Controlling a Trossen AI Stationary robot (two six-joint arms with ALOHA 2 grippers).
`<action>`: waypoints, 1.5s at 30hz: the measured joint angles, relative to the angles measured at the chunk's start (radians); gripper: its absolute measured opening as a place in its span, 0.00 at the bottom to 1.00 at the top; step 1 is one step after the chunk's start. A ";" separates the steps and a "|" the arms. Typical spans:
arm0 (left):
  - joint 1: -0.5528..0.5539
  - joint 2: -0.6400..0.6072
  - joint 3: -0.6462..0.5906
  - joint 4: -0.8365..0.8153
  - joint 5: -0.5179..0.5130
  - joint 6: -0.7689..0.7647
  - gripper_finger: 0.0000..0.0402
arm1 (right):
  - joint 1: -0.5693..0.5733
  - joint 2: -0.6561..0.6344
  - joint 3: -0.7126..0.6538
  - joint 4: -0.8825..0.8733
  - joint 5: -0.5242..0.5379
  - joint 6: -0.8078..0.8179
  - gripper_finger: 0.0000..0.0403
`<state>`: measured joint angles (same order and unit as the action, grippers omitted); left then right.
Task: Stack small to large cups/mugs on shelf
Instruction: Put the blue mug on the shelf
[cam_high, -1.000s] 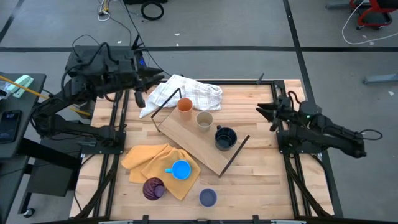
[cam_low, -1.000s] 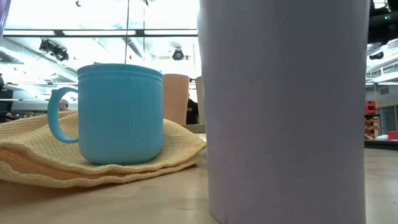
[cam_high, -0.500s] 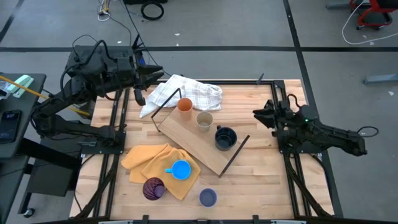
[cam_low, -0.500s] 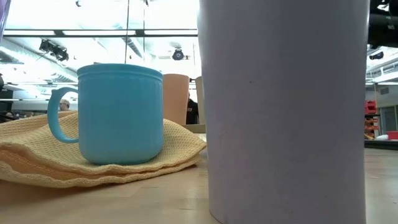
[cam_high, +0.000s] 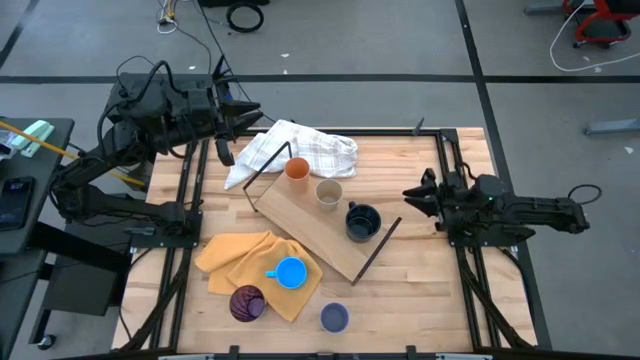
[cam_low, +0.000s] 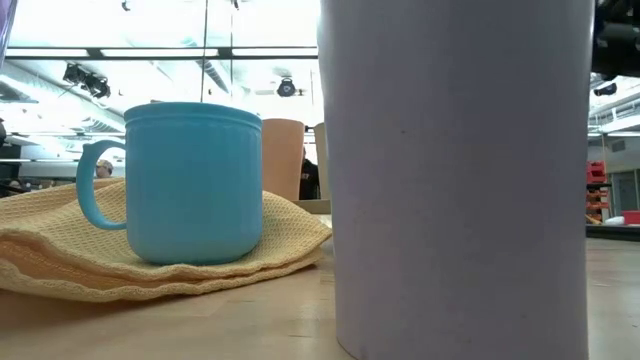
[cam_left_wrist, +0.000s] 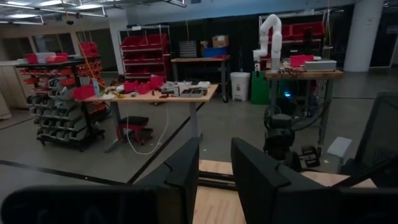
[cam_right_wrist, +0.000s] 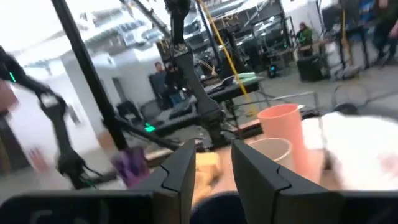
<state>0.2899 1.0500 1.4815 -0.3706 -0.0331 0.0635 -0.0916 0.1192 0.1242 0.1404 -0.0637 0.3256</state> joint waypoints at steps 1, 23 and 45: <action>0.000 0.000 0.000 0.000 0.000 0.000 0.26 | 0.001 0.000 0.000 -0.019 0.001 -0.030 0.28; 0.000 0.000 0.000 -0.003 0.000 0.009 0.26 | 0.000 0.000 0.000 -0.220 0.046 -0.229 0.28; 0.000 0.000 0.000 -0.010 0.000 0.009 0.26 | -0.013 0.000 -0.001 -0.273 0.125 -0.251 0.04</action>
<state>0.2897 1.0500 1.4815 -0.3801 -0.0330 0.0727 -0.1041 0.1188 0.1230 -0.1326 0.0617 0.0749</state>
